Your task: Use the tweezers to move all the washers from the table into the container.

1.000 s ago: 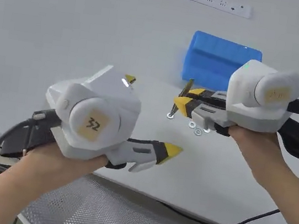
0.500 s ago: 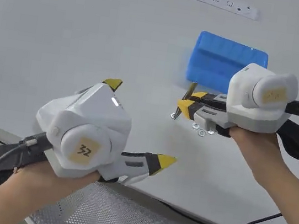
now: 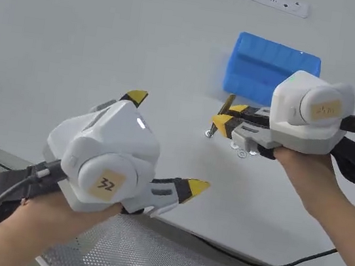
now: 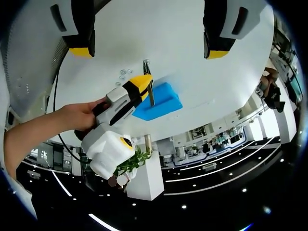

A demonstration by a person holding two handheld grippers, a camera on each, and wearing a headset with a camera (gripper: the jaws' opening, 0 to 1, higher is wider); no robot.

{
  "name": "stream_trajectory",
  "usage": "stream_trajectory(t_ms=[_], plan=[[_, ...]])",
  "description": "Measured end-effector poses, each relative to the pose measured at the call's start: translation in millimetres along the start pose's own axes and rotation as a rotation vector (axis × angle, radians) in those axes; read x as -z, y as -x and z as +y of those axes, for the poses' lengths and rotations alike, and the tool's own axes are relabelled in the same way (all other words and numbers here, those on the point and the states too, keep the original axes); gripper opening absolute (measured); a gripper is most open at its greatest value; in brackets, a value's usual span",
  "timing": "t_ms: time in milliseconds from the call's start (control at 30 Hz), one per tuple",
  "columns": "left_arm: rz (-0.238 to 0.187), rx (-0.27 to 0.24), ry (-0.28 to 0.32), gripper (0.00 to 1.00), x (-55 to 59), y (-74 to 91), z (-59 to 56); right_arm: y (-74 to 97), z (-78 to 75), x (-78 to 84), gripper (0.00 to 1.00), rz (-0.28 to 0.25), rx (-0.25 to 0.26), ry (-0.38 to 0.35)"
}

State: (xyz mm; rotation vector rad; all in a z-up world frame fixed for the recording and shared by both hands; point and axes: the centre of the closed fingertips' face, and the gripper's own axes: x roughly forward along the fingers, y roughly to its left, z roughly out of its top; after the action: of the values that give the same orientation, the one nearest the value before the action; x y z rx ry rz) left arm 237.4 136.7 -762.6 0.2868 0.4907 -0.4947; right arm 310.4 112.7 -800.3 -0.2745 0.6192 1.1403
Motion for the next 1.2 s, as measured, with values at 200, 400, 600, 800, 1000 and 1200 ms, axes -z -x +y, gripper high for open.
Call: stream_trajectory(t_ms=[200, 400, 600, 800, 1000, 1200], plan=[[0.004, -0.001, 0.001, 0.95, 1.4, -0.5, 0.7, 1.6, 0.3, 0.9, 0.04, -0.012, 0.008, -0.002], [0.012, -0.004, -0.011, 0.95, 2.9, -0.6, 0.2, 2.5, 0.8, 1.5, 0.03, -0.020, 0.029, 0.010], [-0.004, 0.000, 0.036, 0.95, -1.4, 1.5, 2.7, 7.9, -0.3, -3.6, 0.03, -0.028, 0.031, -0.008], [0.002, -0.002, 0.033, 0.96, -5.3, 3.3, 3.5, 24.3, -2.4, -28.5, 0.03, -0.076, 0.044, 0.002], [0.013, 0.004, 0.014, 0.95, -7.2, 3.6, 3.5, 44.3, -16.3, -67.4, 0.03, -0.190, 0.065, -0.050], [0.027, 0.027, 0.042, 0.98, -9.9, 3.1, 1.3, 57.1, -38.7, -97.2, 0.03, -0.257, 0.109, -0.033]])
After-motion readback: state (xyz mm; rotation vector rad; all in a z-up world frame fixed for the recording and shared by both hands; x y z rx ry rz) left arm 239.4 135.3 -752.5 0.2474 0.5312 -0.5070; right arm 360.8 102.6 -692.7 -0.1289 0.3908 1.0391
